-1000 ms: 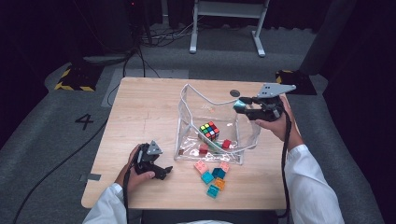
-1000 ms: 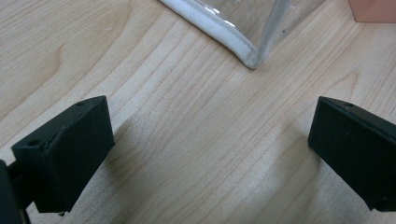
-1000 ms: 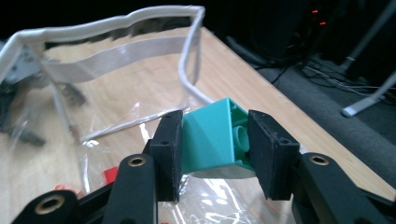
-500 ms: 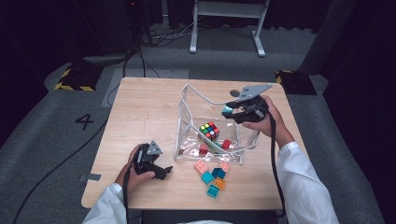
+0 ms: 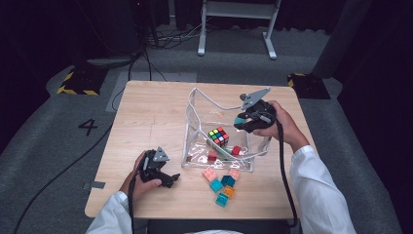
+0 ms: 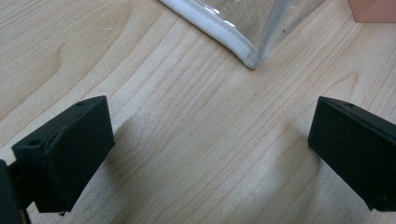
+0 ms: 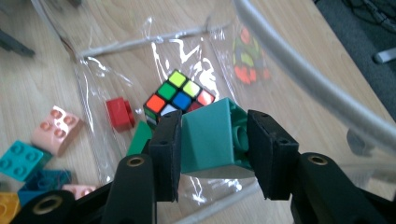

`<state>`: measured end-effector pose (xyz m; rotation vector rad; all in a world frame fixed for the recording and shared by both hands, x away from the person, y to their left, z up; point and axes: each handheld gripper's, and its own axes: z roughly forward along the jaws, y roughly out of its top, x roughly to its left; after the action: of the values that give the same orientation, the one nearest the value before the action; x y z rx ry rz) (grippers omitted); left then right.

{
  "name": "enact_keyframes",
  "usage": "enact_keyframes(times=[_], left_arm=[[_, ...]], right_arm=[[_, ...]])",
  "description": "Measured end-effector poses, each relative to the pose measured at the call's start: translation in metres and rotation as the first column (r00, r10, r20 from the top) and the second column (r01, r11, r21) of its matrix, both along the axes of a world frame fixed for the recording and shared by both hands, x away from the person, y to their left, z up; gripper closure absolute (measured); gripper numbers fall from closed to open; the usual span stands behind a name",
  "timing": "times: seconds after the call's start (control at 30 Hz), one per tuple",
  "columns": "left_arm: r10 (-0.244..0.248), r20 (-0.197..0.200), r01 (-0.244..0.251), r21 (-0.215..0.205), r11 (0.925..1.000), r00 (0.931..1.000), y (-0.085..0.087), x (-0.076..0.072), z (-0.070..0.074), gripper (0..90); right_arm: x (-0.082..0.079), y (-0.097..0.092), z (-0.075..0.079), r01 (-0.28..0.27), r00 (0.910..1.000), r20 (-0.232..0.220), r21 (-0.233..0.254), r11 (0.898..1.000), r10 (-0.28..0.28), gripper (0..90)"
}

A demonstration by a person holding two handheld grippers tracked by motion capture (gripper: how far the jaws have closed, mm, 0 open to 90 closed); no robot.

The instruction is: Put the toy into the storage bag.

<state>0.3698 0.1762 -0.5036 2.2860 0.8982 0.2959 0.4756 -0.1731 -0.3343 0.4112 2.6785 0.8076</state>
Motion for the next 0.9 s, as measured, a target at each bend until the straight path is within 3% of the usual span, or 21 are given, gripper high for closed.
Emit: enact_keyframes(times=[0.1, 0.17, 0.3, 0.67, 0.9], left_arm=[[0.0, -0.001, 0.0, 0.001, 1.0, 1.0, 0.0, 0.0, 0.0, 0.3], [0.0, 0.0, 0.0, 0.0, 1.0, 1.0, 0.0, 0.0, 0.0, 0.4], [-0.001, -0.001, 0.001, 0.001, 1.0, 1.0, 0.0, 0.0, 0.0, 0.3], [-0.001, -0.001, 0.001, 0.001, 1.0, 1.0, 0.0, 0.0, 0.0, 0.3], [0.0, 0.0, 0.0, 0.0, 1.0, 1.0, 0.0, 0.0, 0.0, 0.3]], right_arm=[[0.002, -0.006, -0.003, 0.021, 0.9998, -0.005, -0.059, 0.998, -0.021, 57.4], [0.003, -0.012, -0.004, 0.032, 0.9991, -0.025, -0.069, 0.997, -0.034, 57.4], [0.003, -0.023, -0.004, 0.052, 0.9984, -0.016, -0.1, 0.994, -0.054, 57.3], [-0.002, -0.028, -0.004, 0.033, 0.9995, 0.002, -0.105, 0.994, -0.033, 57.2], [-0.004, -0.033, -0.003, 0.038, 0.999, 0.024, -0.062, 0.997, -0.037, 51.2]])
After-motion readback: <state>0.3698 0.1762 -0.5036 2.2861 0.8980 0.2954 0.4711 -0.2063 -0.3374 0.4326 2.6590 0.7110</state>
